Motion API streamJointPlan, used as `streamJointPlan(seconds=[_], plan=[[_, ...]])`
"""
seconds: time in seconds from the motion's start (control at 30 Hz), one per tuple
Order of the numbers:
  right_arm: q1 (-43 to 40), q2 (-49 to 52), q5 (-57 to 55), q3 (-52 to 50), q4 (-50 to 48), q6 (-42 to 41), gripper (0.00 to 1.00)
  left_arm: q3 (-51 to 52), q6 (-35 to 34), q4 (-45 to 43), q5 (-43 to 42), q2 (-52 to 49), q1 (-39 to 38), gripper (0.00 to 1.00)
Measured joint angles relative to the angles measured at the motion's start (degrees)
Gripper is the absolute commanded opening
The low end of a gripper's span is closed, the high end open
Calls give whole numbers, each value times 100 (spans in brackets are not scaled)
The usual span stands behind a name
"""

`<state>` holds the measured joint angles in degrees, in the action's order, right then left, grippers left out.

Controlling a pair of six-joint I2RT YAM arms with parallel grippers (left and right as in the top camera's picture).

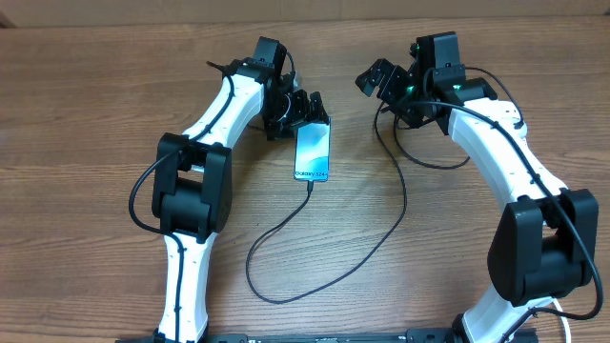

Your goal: Plug charger to phone and switch on socket

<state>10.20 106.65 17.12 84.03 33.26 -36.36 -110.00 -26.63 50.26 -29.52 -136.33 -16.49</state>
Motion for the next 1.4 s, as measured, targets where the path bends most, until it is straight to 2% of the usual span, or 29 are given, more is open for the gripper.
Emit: streamJointPlan(seconds=[0.3,0.53,0.93,1.13,1.4], plan=[[2,0,0,0,0,0,100,-9,2,81,98,11,0,100],[0,0,0,0,-2,7,100,-42,46,468,476,48,2,100],[0,0,0,0,0,33,100,-68,743,1139,686,70,2,100],[2,0,-22,0,0,37,100,-66,881,1270,726,90,13,100],[0,0,-107,0,0,39,100,127,879,1633,1552,284,118,100]])
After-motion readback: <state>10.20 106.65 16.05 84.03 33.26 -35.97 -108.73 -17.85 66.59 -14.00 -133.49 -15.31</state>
